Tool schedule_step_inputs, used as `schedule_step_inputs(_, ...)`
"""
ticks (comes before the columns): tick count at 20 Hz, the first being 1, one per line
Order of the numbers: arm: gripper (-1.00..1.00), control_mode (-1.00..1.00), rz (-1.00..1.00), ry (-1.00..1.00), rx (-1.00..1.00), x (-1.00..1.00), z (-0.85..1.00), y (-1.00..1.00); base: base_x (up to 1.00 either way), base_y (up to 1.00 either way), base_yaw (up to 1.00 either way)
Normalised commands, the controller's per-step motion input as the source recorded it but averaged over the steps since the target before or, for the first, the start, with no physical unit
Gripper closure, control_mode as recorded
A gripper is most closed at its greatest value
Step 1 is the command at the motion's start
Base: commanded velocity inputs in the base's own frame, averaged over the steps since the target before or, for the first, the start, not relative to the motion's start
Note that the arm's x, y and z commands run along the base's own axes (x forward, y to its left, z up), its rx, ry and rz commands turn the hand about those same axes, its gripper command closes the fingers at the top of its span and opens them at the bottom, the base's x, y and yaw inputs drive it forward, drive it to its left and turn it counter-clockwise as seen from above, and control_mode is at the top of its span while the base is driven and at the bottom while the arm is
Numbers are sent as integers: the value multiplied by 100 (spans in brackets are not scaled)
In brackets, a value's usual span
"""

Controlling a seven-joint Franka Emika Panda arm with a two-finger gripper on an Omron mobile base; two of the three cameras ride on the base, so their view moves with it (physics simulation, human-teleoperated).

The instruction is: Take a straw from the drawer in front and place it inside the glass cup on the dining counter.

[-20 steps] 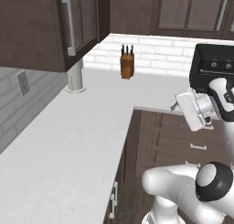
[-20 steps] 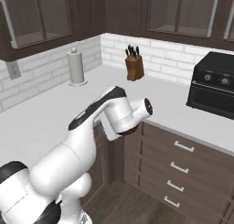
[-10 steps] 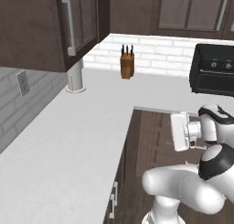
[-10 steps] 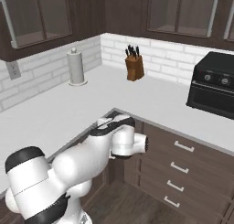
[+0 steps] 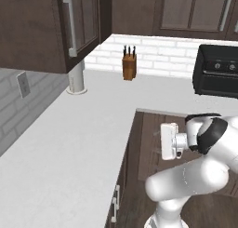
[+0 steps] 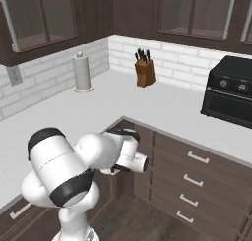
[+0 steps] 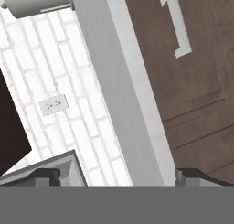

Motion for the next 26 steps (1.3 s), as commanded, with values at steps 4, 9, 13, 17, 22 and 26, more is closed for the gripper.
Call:
schedule_step_inputs(4,-100,-100,0,-10,0,53,-46,17,0,0,0)
schedule_step_inputs(9,-100,-100,0,-8,0,35,-50,20,0,0,0)
schedule_step_inputs(13,-100,-100,0,-8,0,31,-49,18,0,0,0)
schedule_step_inputs(17,-100,-100,0,-8,0,29,-32,11,0,0,0)
schedule_step_inputs(22,-100,-100,0,-4,0,39,-26,8,0,0,0)
schedule_step_inputs(26,-100,-100,0,-4,0,33,-18,23,0,0,0)
